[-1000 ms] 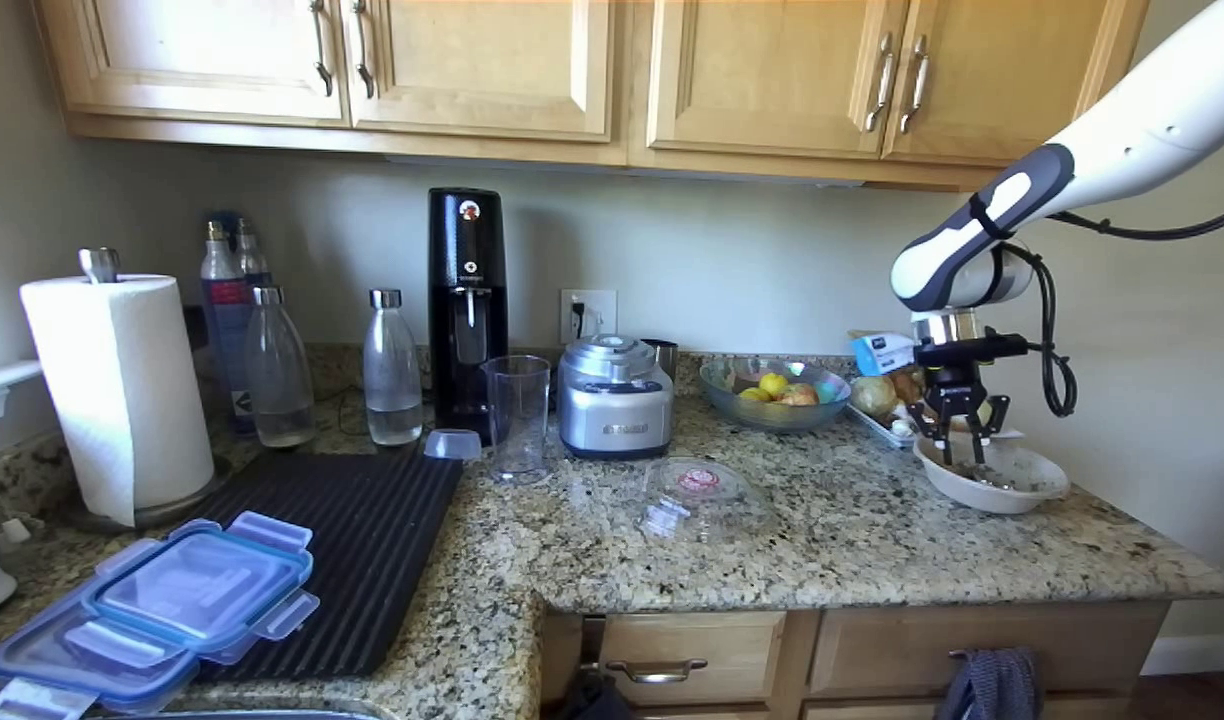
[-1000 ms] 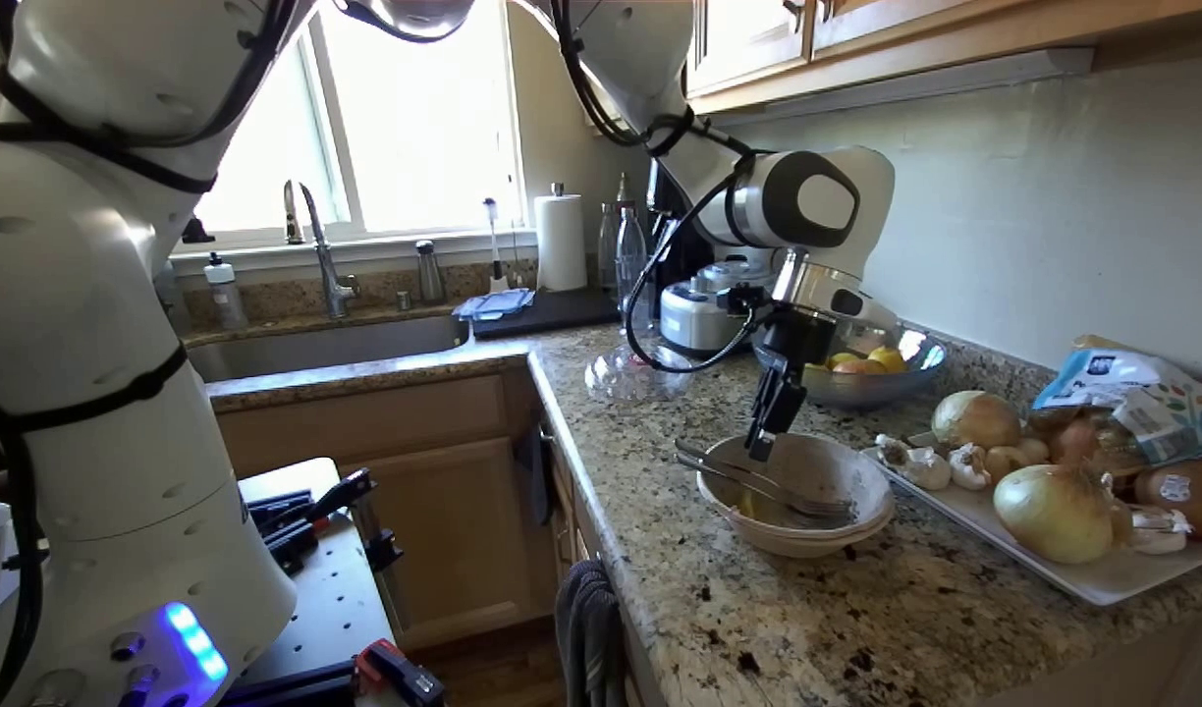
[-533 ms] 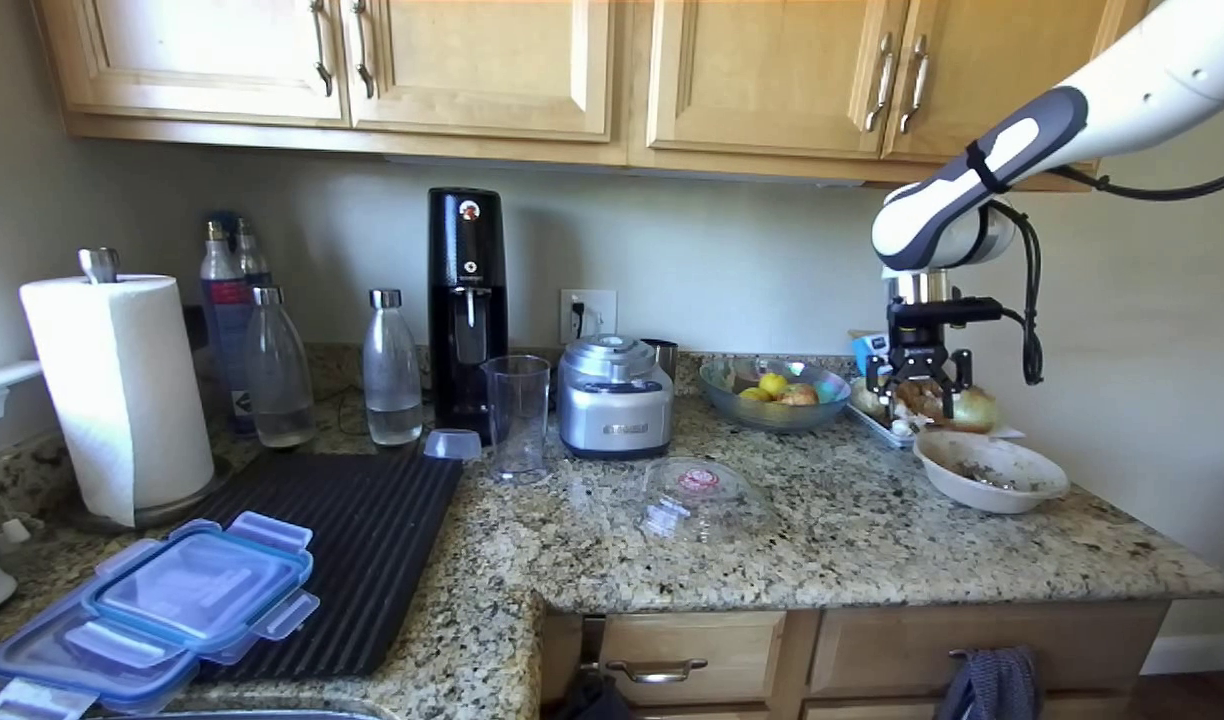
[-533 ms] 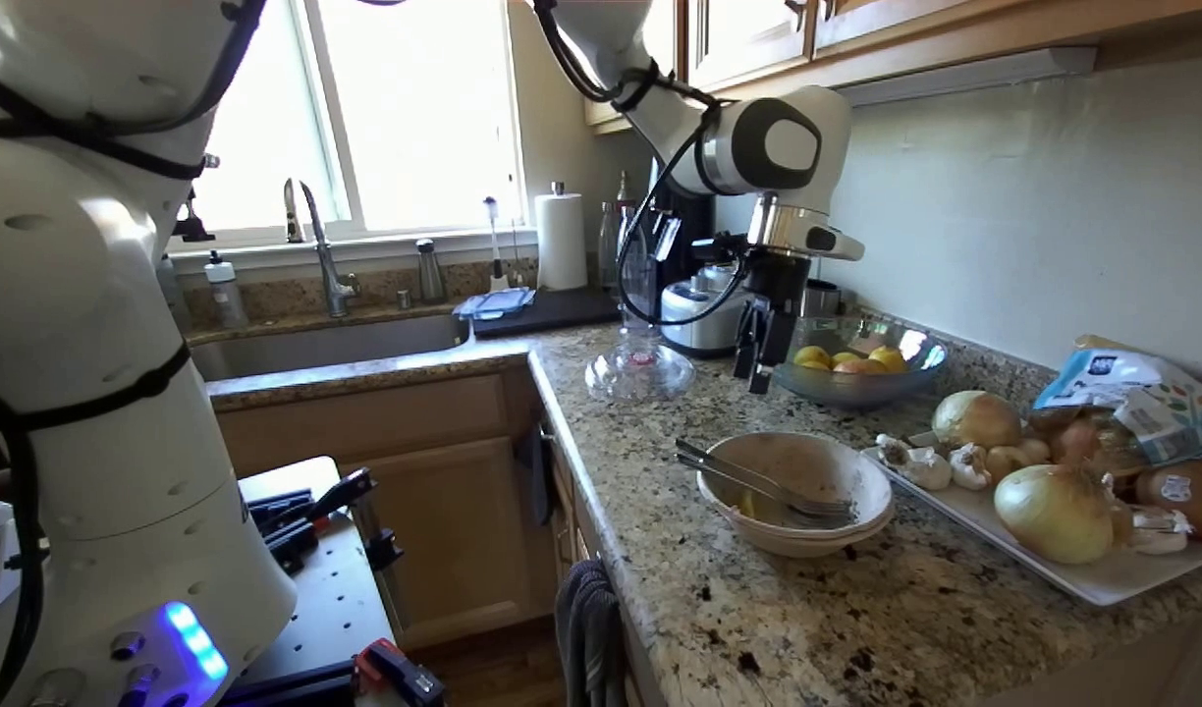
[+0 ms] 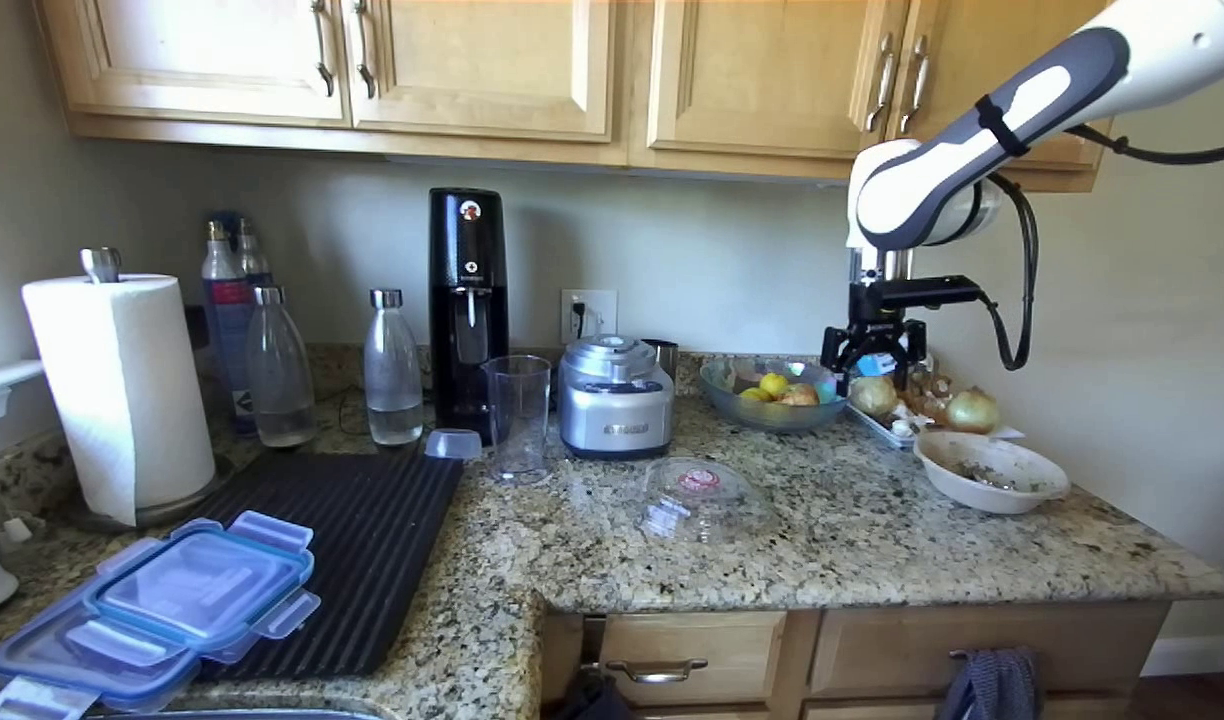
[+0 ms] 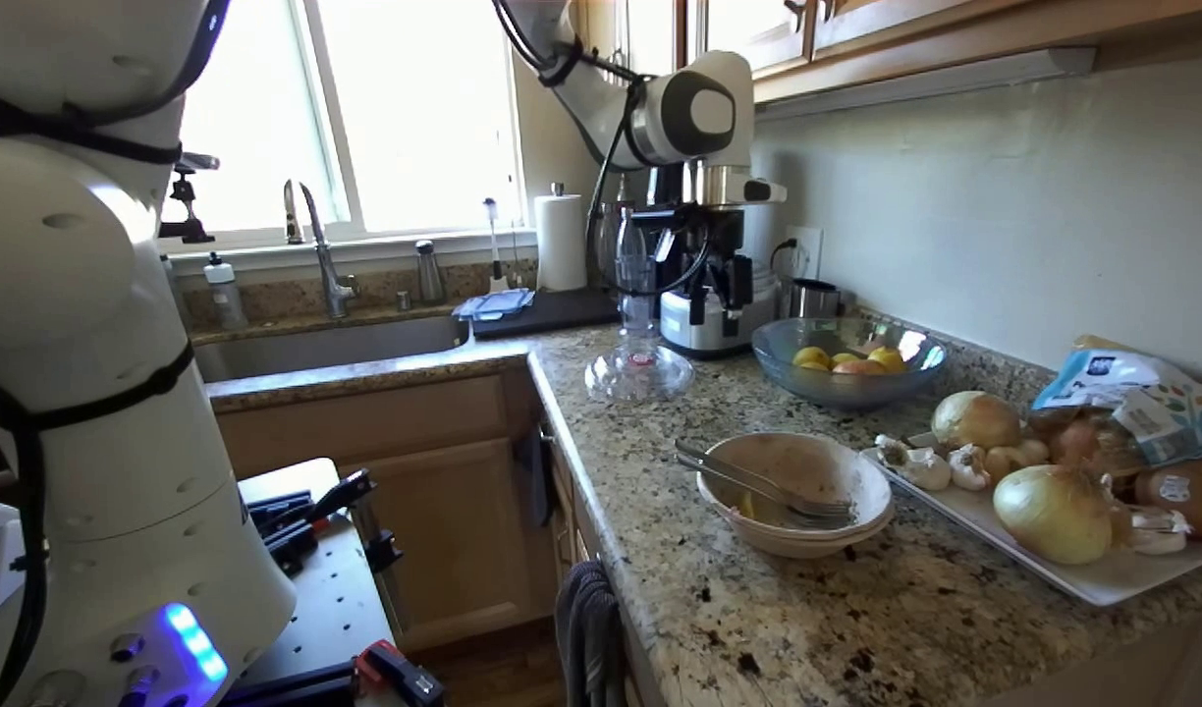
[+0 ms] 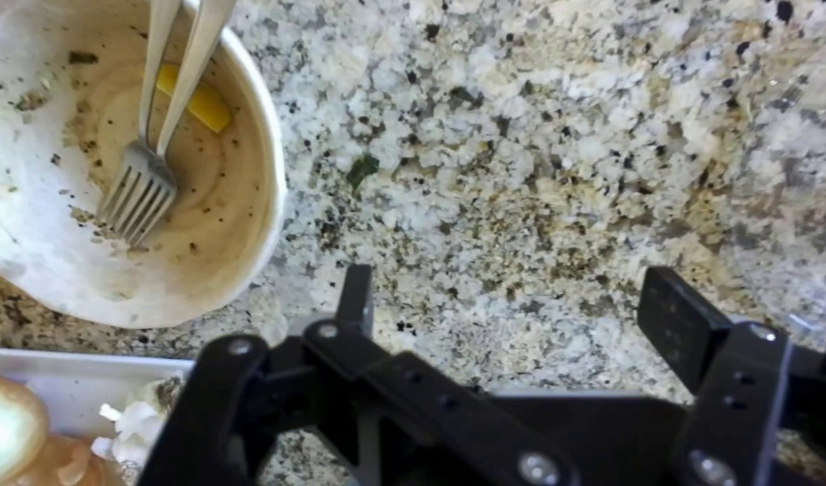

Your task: Place the bowl on the left on top of the bowl on the right, put the two forks inside the top bowl

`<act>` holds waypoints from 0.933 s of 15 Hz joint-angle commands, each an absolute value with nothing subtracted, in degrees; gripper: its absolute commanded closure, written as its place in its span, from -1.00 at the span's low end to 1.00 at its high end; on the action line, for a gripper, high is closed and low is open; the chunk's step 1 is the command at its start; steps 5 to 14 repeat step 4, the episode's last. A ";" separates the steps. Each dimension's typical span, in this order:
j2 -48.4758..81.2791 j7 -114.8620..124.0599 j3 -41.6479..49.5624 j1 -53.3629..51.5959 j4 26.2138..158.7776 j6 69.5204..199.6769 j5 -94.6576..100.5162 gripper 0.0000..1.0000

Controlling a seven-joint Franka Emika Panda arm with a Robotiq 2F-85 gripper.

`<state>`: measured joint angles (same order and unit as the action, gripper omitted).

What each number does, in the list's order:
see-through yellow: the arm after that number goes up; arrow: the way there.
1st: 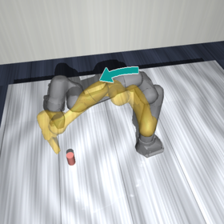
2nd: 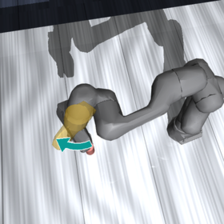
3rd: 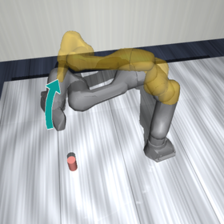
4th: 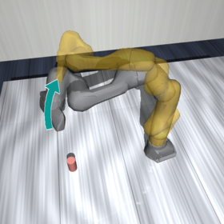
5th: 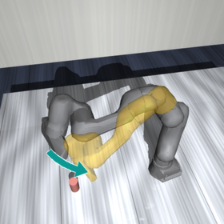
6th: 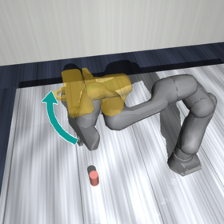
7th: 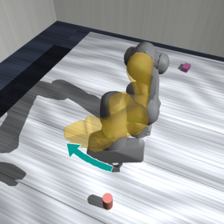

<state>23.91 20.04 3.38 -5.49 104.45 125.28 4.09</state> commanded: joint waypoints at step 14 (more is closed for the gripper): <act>23.44 19.34 2.50 -5.44 105.56 126.34 4.15 -1.00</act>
